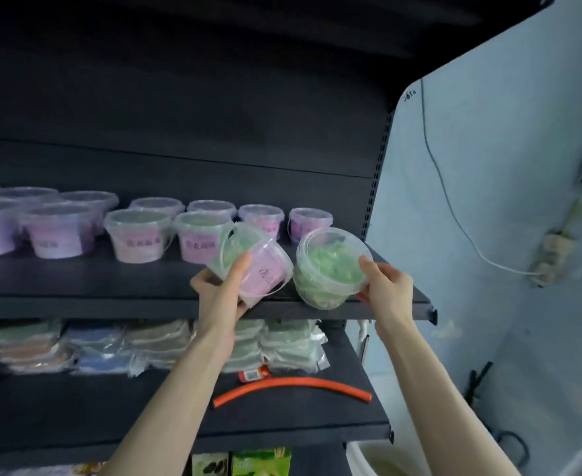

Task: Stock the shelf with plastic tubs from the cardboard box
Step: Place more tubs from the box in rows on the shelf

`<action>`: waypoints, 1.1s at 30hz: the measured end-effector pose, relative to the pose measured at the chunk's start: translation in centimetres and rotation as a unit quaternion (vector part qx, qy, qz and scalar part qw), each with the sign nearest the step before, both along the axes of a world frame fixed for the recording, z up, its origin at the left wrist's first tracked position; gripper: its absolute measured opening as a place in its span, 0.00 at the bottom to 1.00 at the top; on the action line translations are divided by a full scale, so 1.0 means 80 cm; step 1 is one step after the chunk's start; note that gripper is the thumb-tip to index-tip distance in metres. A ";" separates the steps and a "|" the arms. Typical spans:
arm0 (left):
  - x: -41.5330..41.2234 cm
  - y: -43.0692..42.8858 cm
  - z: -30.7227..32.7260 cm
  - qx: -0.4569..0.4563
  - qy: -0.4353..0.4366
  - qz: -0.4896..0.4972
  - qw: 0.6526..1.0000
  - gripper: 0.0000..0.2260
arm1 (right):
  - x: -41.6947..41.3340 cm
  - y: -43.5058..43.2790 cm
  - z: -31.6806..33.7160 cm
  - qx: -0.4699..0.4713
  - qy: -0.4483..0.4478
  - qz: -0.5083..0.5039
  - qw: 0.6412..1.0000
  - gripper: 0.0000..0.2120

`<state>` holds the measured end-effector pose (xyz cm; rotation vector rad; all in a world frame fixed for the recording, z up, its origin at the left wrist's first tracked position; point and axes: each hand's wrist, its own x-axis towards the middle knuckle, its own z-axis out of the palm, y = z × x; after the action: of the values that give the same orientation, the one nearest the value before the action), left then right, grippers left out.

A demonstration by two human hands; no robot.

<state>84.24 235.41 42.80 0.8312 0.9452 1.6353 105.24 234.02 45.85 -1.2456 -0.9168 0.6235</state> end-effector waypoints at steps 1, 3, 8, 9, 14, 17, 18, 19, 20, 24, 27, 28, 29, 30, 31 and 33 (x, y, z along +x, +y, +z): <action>0.006 0.016 0.003 0.001 0.014 0.014 1.000 0.41 | 0.005 0.016 0.000 -0.006 -0.008 -0.002 1.000 0.09; 0.014 0.046 0.007 0.011 0.044 0.027 0.999 0.38 | 0.014 0.046 0.001 -0.018 -0.026 -0.004 0.999 0.10; 0.022 0.095 0.001 0.034 0.150 0.082 0.985 0.34 | 0.026 0.100 -0.002 -0.043 -0.070 -0.039 0.996 0.13; 0.023 0.103 0.000 0.032 0.162 0.086 0.982 0.35 | 0.027 0.108 -0.003 -0.046 -0.071 -0.046 0.995 0.13; 0.018 0.125 0.001 0.032 0.176 0.029 0.983 0.42 | 0.033 0.138 -0.006 -0.042 -0.087 -0.059 0.994 0.14; 0.013 0.131 -0.006 0.034 0.201 0.020 0.979 0.38 | 0.037 0.145 -0.014 -0.011 -0.177 -0.033 0.984 0.15; 0.013 0.132 -0.008 0.036 0.214 0.026 0.976 0.35 | 0.039 0.144 -0.017 0.020 -0.195 -0.007 0.981 0.14; 0.014 0.131 -0.009 0.039 0.230 0.038 0.972 0.33 | 0.041 0.144 -0.019 0.049 -0.204 0.031 0.977 0.14; 0.014 0.131 -0.010 0.040 0.249 0.051 0.966 0.33 | 0.043 0.144 -0.021 0.068 -0.217 0.070 0.971 0.15; 0.020 0.137 -0.010 0.014 0.343 0.077 0.936 0.34 | 0.055 0.151 -0.023 0.103 -0.279 0.123 0.947 0.11; 0.030 0.132 -0.008 0.014 0.408 0.108 0.906 0.29 | 0.052 0.158 -0.021 0.110 -0.327 0.075 0.936 0.14; 0.034 0.127 -0.009 0.025 0.416 0.133 0.899 0.29 | 0.048 0.161 -0.021 0.104 -0.350 0.052 0.929 0.17; 0.038 0.121 -0.010 0.045 0.427 0.174 0.886 0.30 | 0.045 0.165 -0.021 0.097 -0.373 0.030 0.922 0.20; 0.043 0.115 -0.010 0.075 0.449 0.224 0.862 0.30 | 0.043 0.167 -0.021 0.093 -0.392 0.015 0.915 0.23; 0.048 0.111 -0.009 0.114 0.486 0.272 0.822 0.30 | 0.041 0.169 -0.022 0.091 -0.404 0.006 0.910 0.25; 0.060 0.109 -0.005 0.187 0.572 0.319 0.732 0.28 | 0.040 0.169 -0.026 0.104 -0.418 -0.007 0.903 0.28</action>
<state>89.05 244.16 42.38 2.1029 1.9376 1.8463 108.42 247.55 43.79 -1.3277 -1.6312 -0.0681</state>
